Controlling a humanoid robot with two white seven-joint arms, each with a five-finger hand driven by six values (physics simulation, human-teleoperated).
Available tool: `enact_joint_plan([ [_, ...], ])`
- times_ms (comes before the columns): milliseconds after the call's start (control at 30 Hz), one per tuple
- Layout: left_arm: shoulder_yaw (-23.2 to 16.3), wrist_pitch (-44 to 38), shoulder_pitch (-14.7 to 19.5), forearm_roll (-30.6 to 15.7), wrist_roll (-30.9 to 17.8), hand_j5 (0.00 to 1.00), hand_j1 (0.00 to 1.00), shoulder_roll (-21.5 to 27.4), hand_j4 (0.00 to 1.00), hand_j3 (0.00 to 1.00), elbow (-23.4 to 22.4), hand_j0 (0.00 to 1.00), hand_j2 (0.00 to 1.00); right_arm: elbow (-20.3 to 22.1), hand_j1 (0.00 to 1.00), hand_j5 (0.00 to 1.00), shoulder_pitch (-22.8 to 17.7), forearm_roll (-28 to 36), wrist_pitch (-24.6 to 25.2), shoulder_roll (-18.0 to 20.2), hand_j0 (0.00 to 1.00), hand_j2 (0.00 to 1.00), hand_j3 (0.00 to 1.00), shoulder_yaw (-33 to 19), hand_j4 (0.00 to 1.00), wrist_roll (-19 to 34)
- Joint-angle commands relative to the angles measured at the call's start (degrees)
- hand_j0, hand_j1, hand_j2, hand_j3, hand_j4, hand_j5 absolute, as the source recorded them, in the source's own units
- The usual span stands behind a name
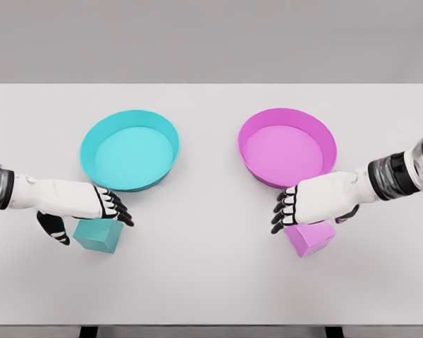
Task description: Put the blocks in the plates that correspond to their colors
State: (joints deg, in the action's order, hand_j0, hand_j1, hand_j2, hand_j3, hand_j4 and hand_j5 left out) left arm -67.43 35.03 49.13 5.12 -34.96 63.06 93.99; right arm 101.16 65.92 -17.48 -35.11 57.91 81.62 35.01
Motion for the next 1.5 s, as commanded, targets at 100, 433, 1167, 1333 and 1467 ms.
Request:
enact_joint_plan([
  [100, 0.01, -0.03, -0.08, 0.16, -0.04, 1.0, 1.0, -0.57, 1.0, 1.0, -0.47, 1.0, 1.0, 0.01, 1.0, 1.0, 0.09, 0.17, 0.11, -0.08, 1.0, 1.0, 1.0, 0.81, 1.0, -0.01],
  [433, 0.28, -0.03, -0.08, 0.95, -0.04, 0.65, 0.65, -1.19, 0.65, 0.65, -1.09, 0.65, 0.65, 0.01, 1.0, 1.0, 0.0, 0.17, 0.11, -0.08, 1.0, 1.0, 1.0, 1.96, 1.0, -0.01],
  [1167, 5.9, -0.03, -0.08, 0.86, -0.04, 0.61, 0.61, -1.1, 0.61, 0.61, -0.21, 0.61, 0.61, -0.17, 0.81, 0.81, 0.09, -0.01, 0.11, -0.08, 0.81, 0.81, 0.81, 1.87, 0.81, -0.01],
  [1333, 7.39, -0.03, -0.26, 0.68, -0.04, 0.61, 0.61, -1.1, 0.61, 0.61, -0.21, 0.61, 0.61, -0.17, 0.77, 0.77, 0.09, -0.01, 0.11, -0.08, 0.77, 0.77, 0.77, 1.52, 0.77, -0.01],
  [1467, 7.75, -0.03, -0.17, 0.51, -0.04, 0.61, 0.61, -1.19, 0.61, 0.61, -0.21, 0.61, 0.61, -0.26, 0.75, 0.75, 0.09, -0.01, 0.11, -0.17, 0.75, 0.75, 0.75, 1.34, 0.75, -0.01],
])
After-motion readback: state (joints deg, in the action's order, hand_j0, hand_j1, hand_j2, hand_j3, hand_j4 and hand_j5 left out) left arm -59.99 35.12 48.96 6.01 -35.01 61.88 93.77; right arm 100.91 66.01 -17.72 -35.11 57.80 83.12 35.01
